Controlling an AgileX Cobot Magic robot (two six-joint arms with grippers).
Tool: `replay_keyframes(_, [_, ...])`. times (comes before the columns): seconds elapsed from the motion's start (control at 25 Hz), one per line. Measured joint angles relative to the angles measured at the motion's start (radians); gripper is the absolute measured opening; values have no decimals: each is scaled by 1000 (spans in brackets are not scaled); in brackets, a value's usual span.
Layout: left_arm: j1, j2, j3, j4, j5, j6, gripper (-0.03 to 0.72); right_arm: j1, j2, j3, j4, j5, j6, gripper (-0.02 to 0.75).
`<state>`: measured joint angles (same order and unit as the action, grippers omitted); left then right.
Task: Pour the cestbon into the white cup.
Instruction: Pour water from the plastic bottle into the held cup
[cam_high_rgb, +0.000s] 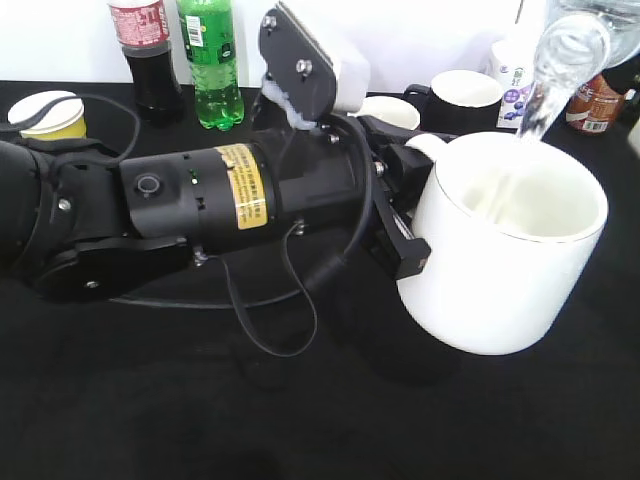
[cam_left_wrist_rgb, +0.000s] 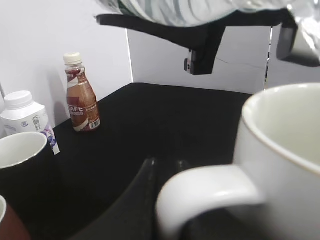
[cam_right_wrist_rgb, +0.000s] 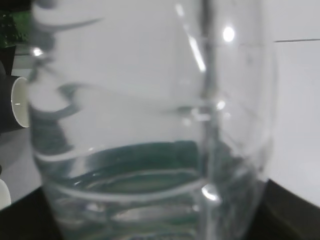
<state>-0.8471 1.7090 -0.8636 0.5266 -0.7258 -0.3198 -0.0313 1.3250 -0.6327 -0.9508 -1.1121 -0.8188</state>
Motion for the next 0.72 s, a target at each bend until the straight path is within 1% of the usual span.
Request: replay_keyframes(0.72, [0, 1, 0, -4, 9, 3, 60, 0, 0, -2, 24, -21, -129, 491])
